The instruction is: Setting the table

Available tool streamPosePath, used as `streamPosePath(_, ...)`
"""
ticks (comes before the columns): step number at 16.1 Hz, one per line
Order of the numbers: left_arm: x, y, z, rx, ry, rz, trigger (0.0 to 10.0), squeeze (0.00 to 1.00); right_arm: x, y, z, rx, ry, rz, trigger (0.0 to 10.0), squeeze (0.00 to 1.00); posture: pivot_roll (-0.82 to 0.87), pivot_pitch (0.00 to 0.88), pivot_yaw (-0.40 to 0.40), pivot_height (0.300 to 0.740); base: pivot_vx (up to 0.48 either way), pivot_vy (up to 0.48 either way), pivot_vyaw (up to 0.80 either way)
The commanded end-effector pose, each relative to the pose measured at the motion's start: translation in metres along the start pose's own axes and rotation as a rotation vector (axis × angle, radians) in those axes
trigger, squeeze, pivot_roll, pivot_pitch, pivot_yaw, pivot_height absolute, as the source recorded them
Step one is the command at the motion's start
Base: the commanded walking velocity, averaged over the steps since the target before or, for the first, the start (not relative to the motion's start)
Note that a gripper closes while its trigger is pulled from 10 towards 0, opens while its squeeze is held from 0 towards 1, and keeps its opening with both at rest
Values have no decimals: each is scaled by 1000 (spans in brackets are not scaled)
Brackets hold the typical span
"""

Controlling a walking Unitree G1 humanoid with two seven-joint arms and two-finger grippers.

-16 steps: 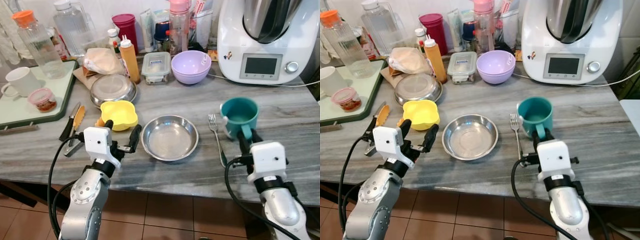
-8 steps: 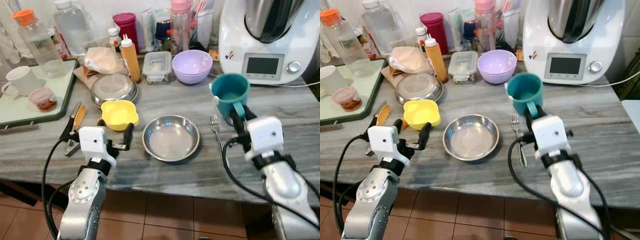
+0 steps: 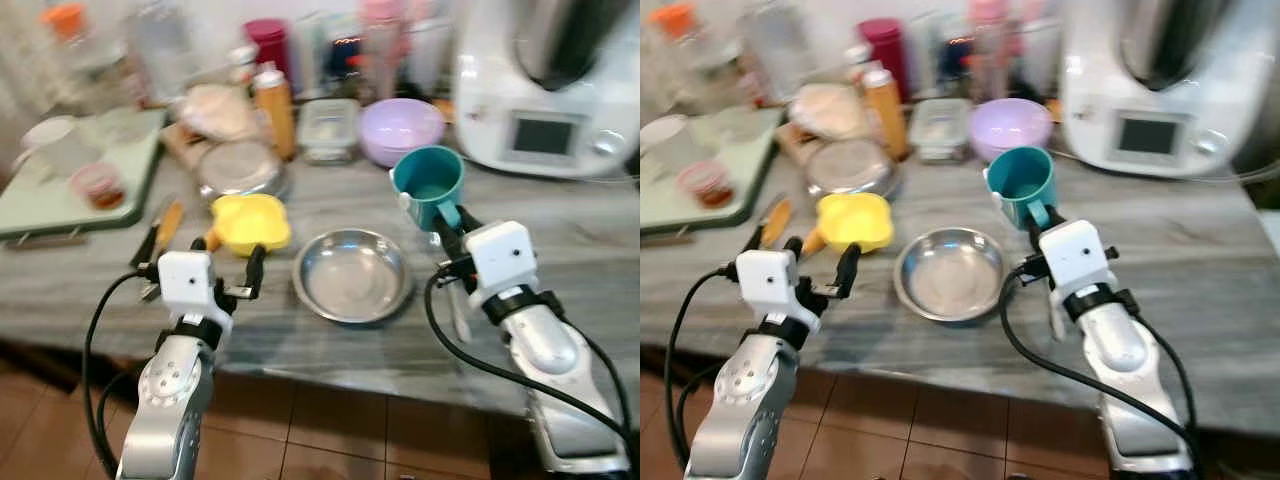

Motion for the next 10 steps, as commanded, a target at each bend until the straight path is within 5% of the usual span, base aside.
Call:
streamPosePath(1,-3,-3,-1,0,23,-9,10000,0,3,4,-4,19,-4,19,10000,0,-192,95,58,740,0,0,0)
streamPosePath(5,-8,-3,7,-45,20,-3,10000,0,13,3,-18,86,24,18,10000,0,-177,100,22,740,0,0,0)
streamPosePath(10,-23,3,19,-46,-127,4,10000,0,52,12,-12,102,91,34,10000,0,-138,139,6,740,0,0,0)
Point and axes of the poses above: a point about 5 cm out from each wrist's last joint towards the gripper, its own x axis pointing out of the wrist towards the gripper, its own y axis along the axis of the wrist's last joint, z = x × y, the point moved 4 cm from there along x, pointing out of the wrist towards the gripper, and after that the axes turned 9 degrees about x, right-handed, at the moved point
